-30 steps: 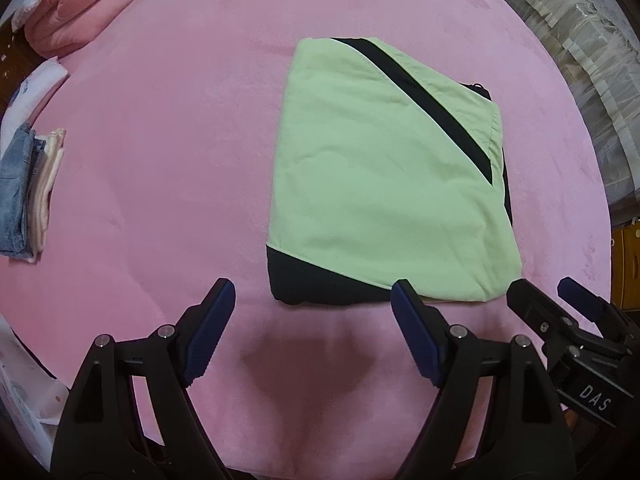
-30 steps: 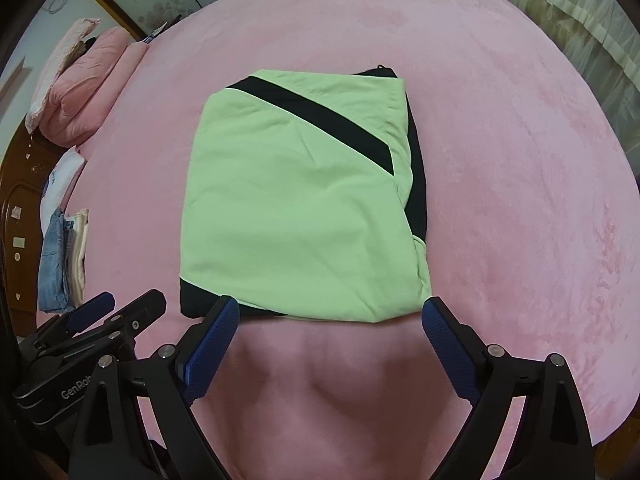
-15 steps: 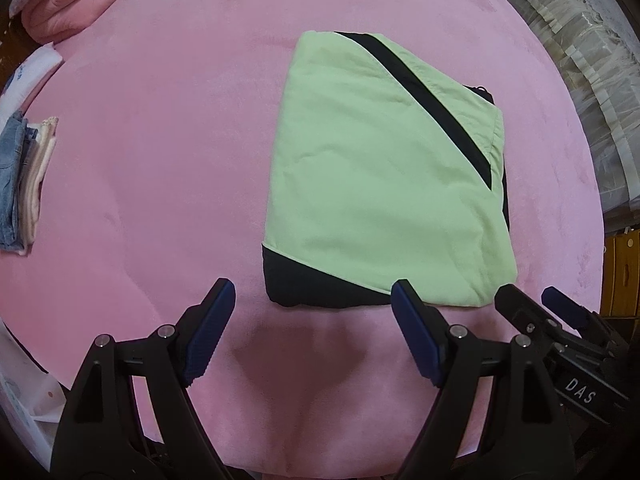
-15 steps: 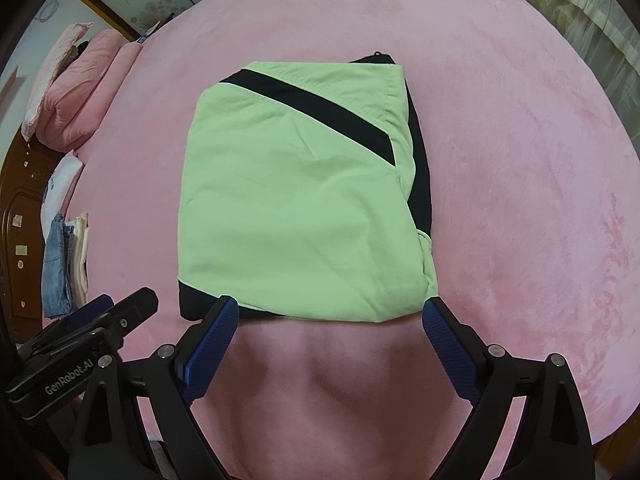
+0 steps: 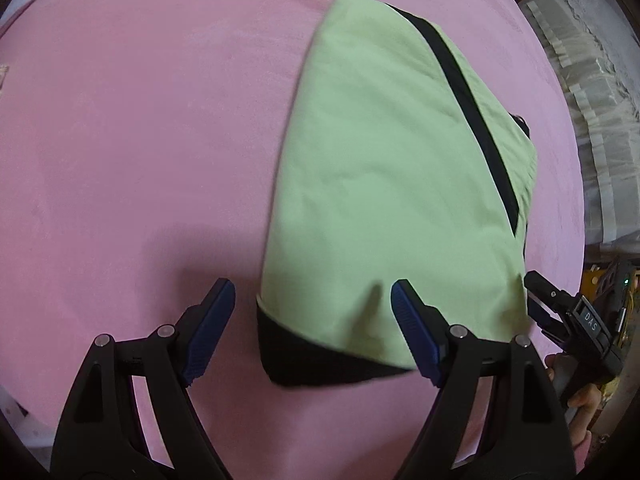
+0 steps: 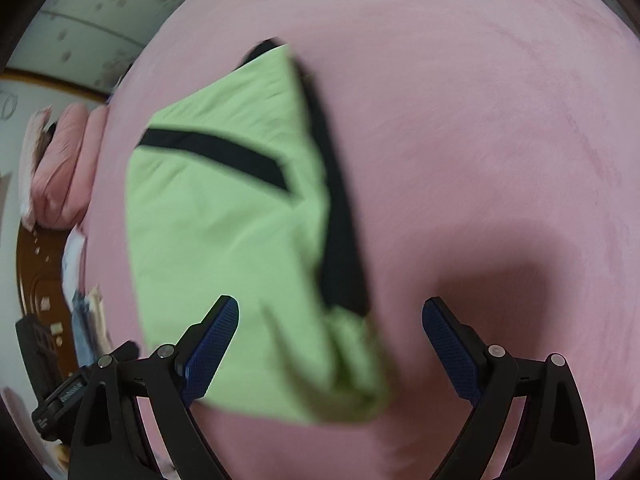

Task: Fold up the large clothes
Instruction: 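Close both tools on the edge of the green bundle and lift it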

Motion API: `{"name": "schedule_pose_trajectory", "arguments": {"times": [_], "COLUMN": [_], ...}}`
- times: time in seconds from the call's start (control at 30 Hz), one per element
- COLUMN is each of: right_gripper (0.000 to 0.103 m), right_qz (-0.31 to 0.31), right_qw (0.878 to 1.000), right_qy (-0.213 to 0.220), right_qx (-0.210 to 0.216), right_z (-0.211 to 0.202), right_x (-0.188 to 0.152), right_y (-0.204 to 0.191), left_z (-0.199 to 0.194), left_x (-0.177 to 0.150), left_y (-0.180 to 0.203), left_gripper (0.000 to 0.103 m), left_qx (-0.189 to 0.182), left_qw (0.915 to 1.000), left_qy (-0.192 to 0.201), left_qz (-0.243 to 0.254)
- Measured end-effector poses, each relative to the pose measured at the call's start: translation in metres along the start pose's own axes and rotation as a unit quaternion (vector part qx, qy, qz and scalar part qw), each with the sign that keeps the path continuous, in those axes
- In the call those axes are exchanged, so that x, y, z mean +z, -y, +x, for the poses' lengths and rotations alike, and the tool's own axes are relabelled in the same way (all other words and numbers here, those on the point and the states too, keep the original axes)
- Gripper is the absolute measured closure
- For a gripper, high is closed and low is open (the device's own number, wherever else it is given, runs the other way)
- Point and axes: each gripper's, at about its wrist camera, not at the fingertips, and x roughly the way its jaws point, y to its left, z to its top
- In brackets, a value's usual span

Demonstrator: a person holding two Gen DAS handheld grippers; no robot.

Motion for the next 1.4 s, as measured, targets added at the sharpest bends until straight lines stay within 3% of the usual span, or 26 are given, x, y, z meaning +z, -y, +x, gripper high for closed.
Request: {"name": "schedule_pose_trajectory", "arguments": {"times": [0.03,0.13,0.3,0.6,0.63,0.7,0.77,0.93,1.07,1.2,1.3,1.4], "right_gripper": [0.009,0.007,0.007,0.012,0.012,0.02,0.039,0.068,0.084,0.09,0.091,0.092], "right_qz": [0.006,0.06,0.071,0.06,0.058,0.019,0.002,0.002,-0.041,-0.122,-0.174,-0.187], "right_qw": [1.0,0.991,0.976,0.955,0.955,0.971,0.98,0.986,0.991,0.99,0.982,0.98], "right_qy": [0.004,0.009,-0.01,-0.057,-0.063,-0.064,-0.059,-0.046,-0.015,0.042,0.071,0.069], "right_qx": [0.015,0.121,0.206,0.286,0.283,0.228,0.192,0.158,0.126,0.059,0.021,-0.006], "right_z": [0.004,0.024,0.039,0.071,0.074,0.076,0.072,0.067,0.059,0.031,0.007,-0.012], "right_x": [0.006,0.023,0.042,0.068,0.068,0.068,0.067,0.066,0.053,0.027,-0.001,-0.033], "right_y": [0.008,0.039,0.053,0.026,0.02,0.003,-0.002,0.004,-0.008,-0.04,-0.061,-0.074], "left_z": [0.005,0.025,0.051,0.071,0.072,0.072,0.071,0.061,0.043,0.018,0.001,-0.016], "left_x": [0.006,0.024,0.048,0.062,0.06,0.057,0.054,0.054,0.048,0.028,0.004,-0.025], "left_y": [-0.005,-0.018,-0.032,-0.028,-0.027,-0.026,-0.022,-0.012,0.01,0.039,0.051,0.045], "left_gripper": [0.025,0.025,0.026,0.025,0.025,0.025,0.029,0.05,0.059,0.07,0.072,0.073], "left_qx": [-0.012,-0.065,-0.139,-0.144,-0.145,-0.144,-0.135,-0.098,-0.047,-0.005,0.01,0.011], "left_qw": [0.9999,0.9974,0.9874,0.9831,0.9826,0.9821,0.9835,0.9864,0.9946,0.9987,0.9994,0.999], "left_qy": [-0.001,-0.021,-0.042,-0.054,-0.053,-0.047,-0.041,-0.048,-0.023,0.005,-0.007,-0.027], "left_qz": [-0.003,-0.024,-0.063,-0.1,-0.104,-0.112,-0.113,-0.124,-0.09,-0.05,-0.034,-0.035]}}
